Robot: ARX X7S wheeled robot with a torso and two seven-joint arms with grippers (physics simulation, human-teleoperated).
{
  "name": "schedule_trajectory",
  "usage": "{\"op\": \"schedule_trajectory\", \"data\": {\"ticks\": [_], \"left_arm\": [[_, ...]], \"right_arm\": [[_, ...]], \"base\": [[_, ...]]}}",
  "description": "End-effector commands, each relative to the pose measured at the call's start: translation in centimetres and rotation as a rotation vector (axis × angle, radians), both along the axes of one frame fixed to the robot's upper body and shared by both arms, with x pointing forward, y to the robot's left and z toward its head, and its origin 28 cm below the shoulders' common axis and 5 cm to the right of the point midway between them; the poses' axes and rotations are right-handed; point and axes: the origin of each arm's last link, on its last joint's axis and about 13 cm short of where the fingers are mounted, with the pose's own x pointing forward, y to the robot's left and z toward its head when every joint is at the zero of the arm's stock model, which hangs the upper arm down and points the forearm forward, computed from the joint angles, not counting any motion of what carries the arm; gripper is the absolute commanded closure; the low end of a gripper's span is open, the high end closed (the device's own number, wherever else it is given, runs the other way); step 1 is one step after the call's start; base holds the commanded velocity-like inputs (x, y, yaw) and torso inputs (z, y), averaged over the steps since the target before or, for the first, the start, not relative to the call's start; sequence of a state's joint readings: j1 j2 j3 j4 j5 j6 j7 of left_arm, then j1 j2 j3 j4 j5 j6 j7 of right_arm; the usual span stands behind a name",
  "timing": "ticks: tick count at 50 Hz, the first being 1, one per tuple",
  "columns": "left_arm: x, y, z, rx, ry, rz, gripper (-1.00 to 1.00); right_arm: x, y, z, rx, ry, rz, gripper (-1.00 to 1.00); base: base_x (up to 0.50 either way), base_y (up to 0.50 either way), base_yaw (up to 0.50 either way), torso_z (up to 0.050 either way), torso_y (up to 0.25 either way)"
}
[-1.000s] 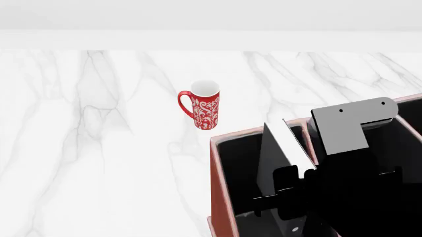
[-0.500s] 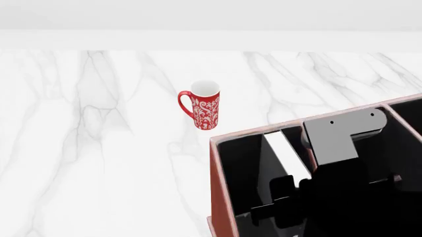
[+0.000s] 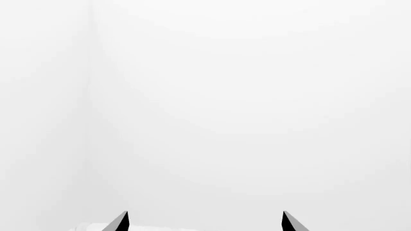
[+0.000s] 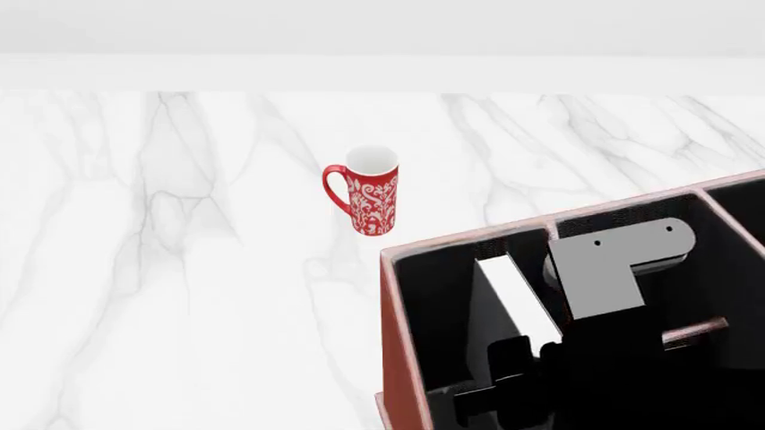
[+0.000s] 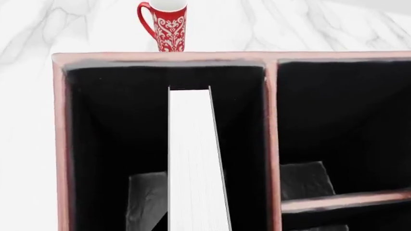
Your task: Pick up the book and place it in the left compartment of the caddy.
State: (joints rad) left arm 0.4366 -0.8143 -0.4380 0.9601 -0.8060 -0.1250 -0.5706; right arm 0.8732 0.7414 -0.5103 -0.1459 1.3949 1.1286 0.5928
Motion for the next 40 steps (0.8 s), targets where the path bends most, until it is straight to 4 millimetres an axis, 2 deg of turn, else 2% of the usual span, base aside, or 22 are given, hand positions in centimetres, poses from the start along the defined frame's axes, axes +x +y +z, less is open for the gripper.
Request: {"op": "schedule_trajectory", "data": {"ticks": [1,40], "left_arm": [[0.0,0.0,0.0,0.000,0.000,-0.001,-1.00],[-0.2,0.0,0.0,0.003,-0.002,-0.001,-1.00]], "right_arm": [[0.0,-0.3,0.3,-0.022,-0.040,-0.012,1.00],[-0.6,-0.6,-1.8,-0.004,-0.013,-0.020,1.00]], "base": [[0.00,0.00,0.00,0.010,0.000],[0.00,0.00,0.00,0.000,0.001]]}}
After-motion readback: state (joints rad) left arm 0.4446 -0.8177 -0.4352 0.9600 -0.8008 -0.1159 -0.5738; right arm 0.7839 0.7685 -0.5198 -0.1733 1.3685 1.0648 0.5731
